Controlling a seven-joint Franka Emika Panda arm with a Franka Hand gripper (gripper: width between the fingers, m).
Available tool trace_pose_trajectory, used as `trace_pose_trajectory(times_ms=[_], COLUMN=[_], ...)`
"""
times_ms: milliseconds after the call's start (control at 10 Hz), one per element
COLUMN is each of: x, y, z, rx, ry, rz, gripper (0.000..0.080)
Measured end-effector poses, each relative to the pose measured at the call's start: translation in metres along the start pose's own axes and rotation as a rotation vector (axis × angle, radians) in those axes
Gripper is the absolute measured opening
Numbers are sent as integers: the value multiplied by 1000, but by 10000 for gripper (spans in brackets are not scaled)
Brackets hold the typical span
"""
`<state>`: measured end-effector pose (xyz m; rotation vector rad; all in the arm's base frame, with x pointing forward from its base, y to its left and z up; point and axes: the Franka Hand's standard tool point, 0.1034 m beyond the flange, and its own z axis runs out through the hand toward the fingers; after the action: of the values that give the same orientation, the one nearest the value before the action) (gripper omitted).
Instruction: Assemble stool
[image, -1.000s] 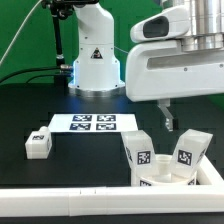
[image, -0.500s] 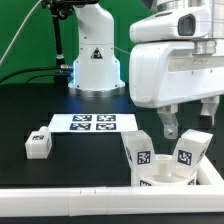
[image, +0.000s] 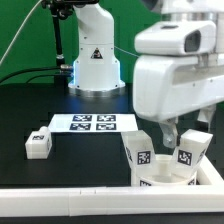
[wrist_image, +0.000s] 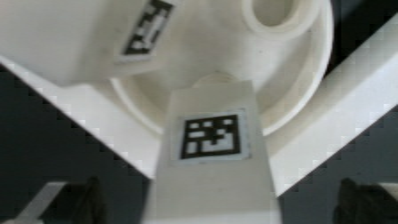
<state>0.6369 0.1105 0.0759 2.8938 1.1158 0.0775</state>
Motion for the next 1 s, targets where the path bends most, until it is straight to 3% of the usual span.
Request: trace_pose_trajectory(times_ms=[400, 500, 600, 1000], x=[0, 0, 0, 1], y=[-2, -2, -2, -2], z=[5, 5, 5, 6], rx=[-2, 0, 0, 1], ry=[-3, -2, -2, 4], rz=[43, 84, 207, 490], gripper=[635, 453, 335, 335])
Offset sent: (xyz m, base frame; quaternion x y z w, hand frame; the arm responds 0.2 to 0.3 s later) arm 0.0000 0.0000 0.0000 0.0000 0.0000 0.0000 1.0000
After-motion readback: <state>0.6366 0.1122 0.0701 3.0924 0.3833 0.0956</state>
